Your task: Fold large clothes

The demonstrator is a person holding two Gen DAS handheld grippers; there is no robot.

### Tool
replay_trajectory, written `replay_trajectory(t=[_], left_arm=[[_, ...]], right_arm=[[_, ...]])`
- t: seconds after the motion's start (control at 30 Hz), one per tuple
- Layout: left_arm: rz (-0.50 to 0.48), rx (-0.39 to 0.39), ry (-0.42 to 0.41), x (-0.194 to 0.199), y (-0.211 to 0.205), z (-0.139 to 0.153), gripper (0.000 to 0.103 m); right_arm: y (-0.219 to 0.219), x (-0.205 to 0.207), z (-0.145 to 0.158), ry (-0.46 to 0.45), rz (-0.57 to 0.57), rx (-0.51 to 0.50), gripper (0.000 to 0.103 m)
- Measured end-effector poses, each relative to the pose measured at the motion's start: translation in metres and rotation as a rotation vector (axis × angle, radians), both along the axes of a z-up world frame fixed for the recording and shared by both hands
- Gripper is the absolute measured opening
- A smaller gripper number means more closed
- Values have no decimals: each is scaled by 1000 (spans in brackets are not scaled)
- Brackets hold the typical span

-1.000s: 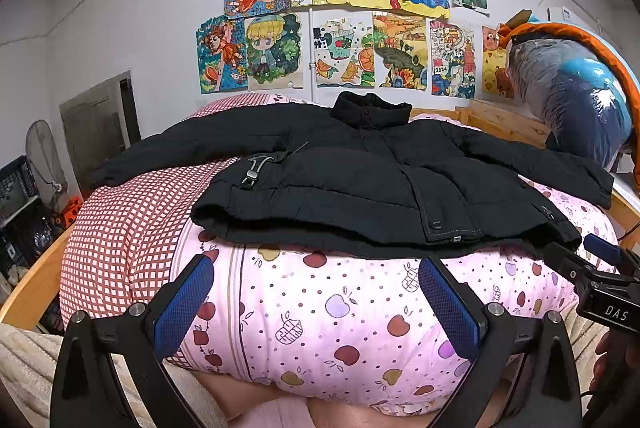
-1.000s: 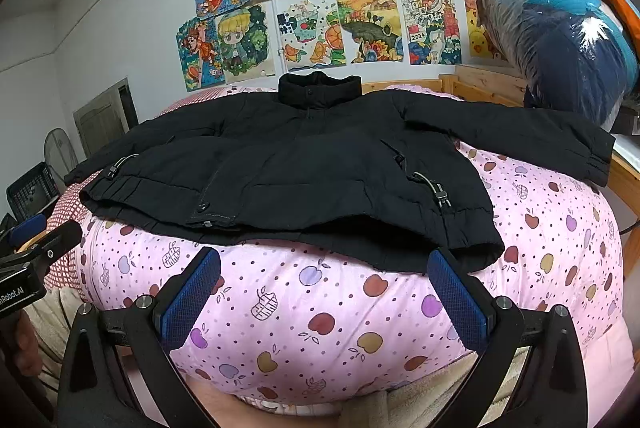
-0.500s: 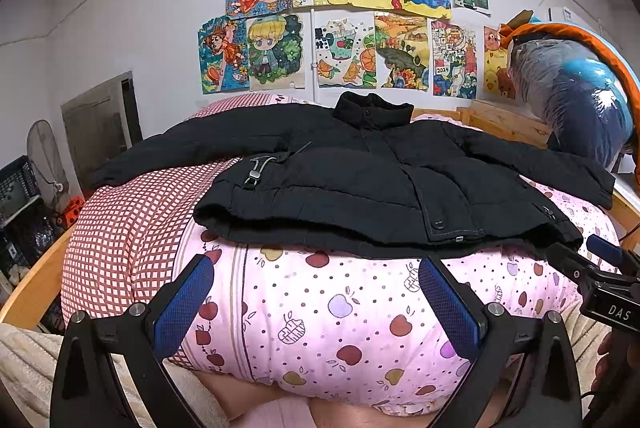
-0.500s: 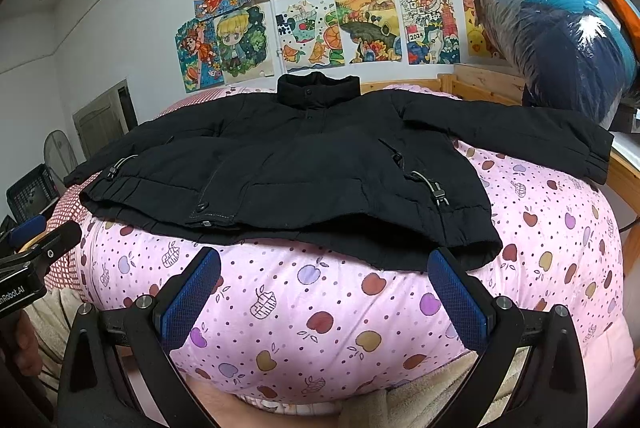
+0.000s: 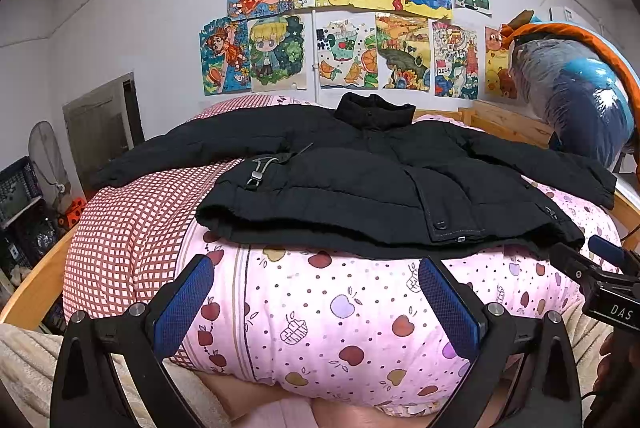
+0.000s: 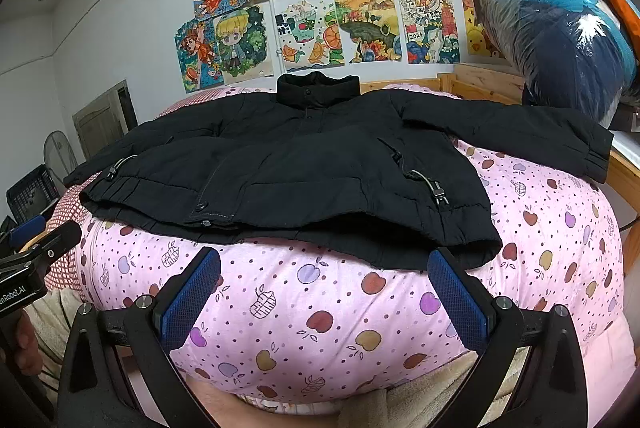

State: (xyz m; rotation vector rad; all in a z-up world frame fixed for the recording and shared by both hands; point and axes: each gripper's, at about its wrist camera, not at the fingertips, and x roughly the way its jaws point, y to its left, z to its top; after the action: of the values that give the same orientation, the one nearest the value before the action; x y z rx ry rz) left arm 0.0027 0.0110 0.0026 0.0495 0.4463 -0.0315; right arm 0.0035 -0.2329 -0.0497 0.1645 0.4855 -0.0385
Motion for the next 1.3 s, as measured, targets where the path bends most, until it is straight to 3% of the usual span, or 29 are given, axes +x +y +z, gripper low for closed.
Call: replay_trajectory(t=[0.77,1.0,1.13,1.3], left_arm=[[4,-12,30,7,9,10,103],[-89,-40,104,29,30,49,103],[-98,-68,33,23,37,77,103],[-163,-119,44,29,37,111,103]], right_arm=[[0,-1,8,33,-17,-28,102],[11,-9,55,61,-127,-224,102],[24,-18,92,28,-147,-353,102],[39,-21,129,13,-138,-450,102]])
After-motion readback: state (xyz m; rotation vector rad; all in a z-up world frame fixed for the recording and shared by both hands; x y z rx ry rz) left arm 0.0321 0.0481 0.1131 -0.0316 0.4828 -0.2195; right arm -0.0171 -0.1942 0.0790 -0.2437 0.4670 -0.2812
